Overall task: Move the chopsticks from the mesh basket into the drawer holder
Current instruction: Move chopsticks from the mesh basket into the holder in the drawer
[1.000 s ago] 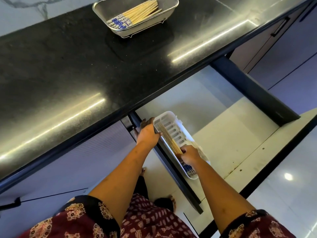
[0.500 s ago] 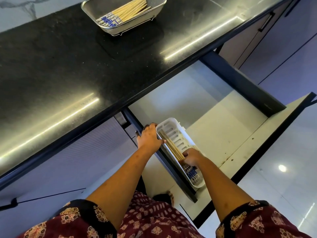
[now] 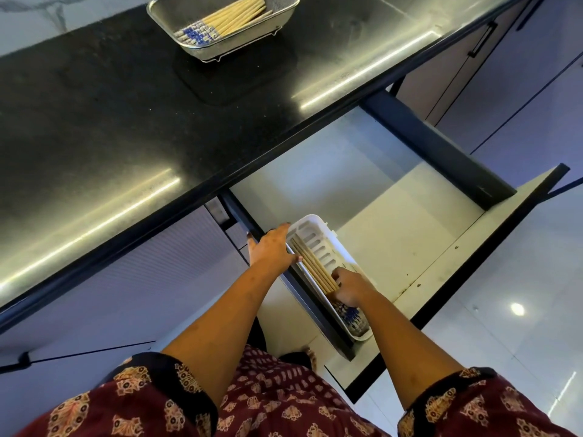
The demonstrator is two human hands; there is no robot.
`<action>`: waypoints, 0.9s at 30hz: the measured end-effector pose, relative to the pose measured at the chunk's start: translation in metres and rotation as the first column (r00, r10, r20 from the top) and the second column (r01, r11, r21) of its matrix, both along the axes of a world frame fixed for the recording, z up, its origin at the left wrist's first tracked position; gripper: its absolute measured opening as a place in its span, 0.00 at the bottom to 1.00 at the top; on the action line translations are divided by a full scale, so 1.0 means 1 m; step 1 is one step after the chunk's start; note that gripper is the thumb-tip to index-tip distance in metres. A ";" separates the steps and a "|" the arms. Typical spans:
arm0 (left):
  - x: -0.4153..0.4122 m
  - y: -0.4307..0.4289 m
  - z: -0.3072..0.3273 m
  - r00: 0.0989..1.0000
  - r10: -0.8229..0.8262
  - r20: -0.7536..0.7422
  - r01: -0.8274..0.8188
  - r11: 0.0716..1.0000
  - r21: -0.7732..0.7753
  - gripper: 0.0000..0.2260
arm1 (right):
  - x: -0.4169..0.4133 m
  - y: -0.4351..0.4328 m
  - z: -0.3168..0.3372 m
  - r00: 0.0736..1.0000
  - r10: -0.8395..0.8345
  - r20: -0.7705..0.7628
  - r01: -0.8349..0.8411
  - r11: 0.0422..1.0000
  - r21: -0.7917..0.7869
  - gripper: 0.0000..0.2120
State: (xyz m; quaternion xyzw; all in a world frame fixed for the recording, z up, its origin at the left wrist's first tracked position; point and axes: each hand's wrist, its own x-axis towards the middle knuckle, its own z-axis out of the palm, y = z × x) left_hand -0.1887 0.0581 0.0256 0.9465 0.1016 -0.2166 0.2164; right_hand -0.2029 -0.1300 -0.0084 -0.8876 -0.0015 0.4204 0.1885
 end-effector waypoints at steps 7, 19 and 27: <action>-0.005 0.002 -0.001 0.999 -0.044 0.013 0.043 0.998 0.047 0.31 | -0.009 0.002 0.004 0.993 0.078 0.090 -0.071 0.994 -0.086 0.11; -0.009 0.006 0.001 0.996 -0.090 -0.011 0.090 0.988 0.122 0.32 | -0.008 0.004 0.008 0.949 0.279 0.149 -0.243 0.944 -0.223 0.11; -0.011 0.006 0.002 0.995 -0.097 -0.010 0.098 0.988 0.119 0.31 | -0.018 0.005 0.013 0.930 0.304 0.208 -0.240 0.929 -0.282 0.12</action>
